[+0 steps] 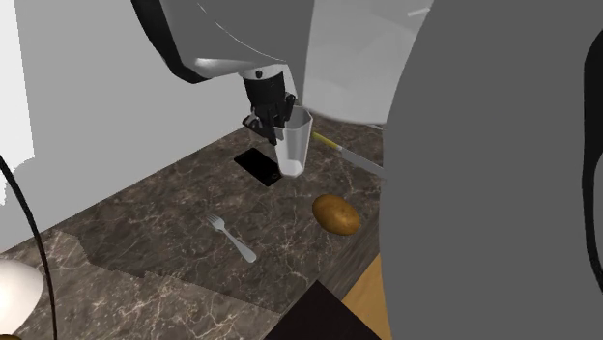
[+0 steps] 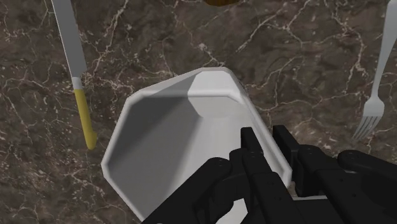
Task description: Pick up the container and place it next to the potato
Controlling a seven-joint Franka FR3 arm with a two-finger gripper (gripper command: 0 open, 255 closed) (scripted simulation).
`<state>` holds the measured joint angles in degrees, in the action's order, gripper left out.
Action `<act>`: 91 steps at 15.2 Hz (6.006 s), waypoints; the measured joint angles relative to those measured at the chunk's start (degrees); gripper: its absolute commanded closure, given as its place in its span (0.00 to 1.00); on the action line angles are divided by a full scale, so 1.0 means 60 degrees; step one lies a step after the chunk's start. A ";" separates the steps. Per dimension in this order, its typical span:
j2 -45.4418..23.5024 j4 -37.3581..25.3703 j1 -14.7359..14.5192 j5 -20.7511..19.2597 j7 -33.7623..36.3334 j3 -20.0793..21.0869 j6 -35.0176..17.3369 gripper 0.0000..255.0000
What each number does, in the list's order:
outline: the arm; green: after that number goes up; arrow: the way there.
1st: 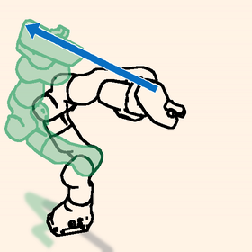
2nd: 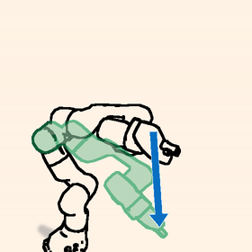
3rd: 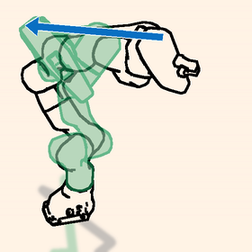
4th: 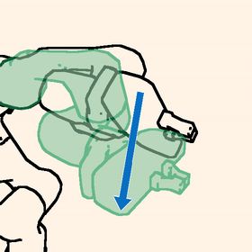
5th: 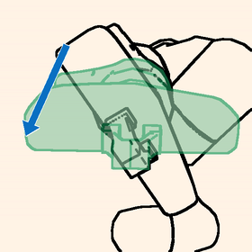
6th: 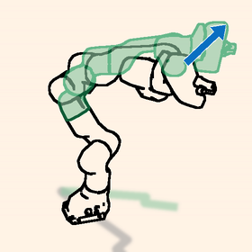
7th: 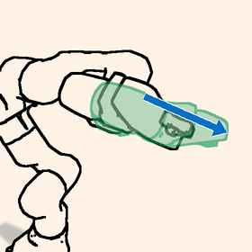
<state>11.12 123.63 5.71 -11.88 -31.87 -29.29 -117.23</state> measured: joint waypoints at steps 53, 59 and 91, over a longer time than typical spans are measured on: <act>-0.1103 -0.4688 -0.2330 0.0814 0.5094 0.3655 0.4356 1.00; -0.2226 -0.6122 -0.2888 0.0943 0.6208 0.4255 0.4801 1.00; -0.4446 -0.6236 -0.3889 0.0915 0.8168 0.4986 0.2901 1.00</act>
<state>-15.56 86.21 -17.62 -6.39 17.14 0.63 -99.83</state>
